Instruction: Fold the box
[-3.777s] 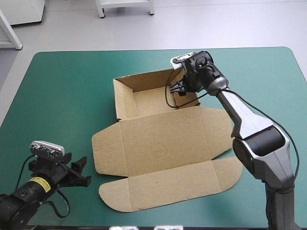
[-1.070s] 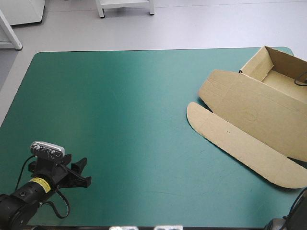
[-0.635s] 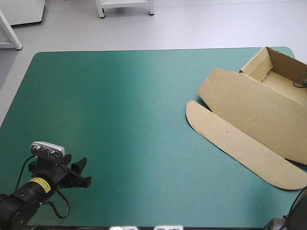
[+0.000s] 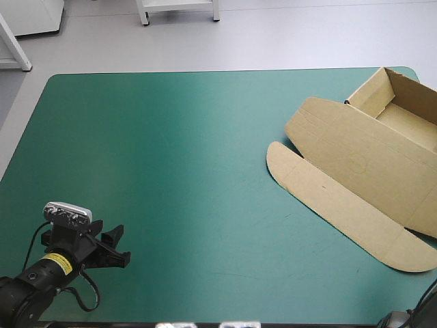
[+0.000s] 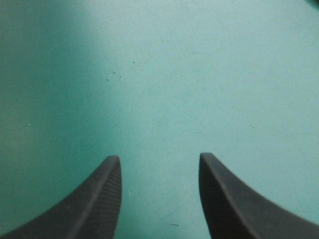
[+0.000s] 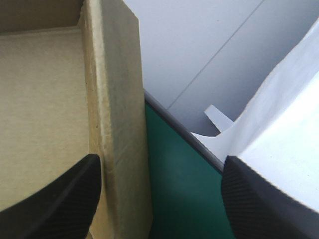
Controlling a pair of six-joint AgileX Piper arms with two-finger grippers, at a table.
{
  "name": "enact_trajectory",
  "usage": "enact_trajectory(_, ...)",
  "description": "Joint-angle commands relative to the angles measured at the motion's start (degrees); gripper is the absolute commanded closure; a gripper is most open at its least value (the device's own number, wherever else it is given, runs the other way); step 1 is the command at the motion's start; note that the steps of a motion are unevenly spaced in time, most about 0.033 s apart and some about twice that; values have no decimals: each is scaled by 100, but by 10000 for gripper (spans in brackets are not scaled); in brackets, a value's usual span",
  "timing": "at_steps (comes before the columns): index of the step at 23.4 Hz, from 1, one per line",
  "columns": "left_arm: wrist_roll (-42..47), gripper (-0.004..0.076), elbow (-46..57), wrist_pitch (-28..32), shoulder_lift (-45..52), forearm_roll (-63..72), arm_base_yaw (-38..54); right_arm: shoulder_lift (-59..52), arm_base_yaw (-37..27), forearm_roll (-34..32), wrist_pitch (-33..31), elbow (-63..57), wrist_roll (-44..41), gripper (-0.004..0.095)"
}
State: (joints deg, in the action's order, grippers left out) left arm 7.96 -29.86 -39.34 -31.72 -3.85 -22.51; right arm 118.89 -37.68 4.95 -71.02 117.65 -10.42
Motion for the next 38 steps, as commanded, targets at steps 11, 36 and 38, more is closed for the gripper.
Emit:
enact_trajectory(11, -3, 377, -146, 505, -22, -2, -37, -1660, -238, 2700, 101, 125, 1304, 347)
enact_trajectory(36, -263, 377, 129, 1600, 45, 2, -37, -7042, 6149, 1349, 3483, -6472, 2316, 444)
enact_trajectory(38, -290, 378, 333, 1920, 184, 2, -37, -7530, 6259, 1390, 4102, -7616, 2466, 444)
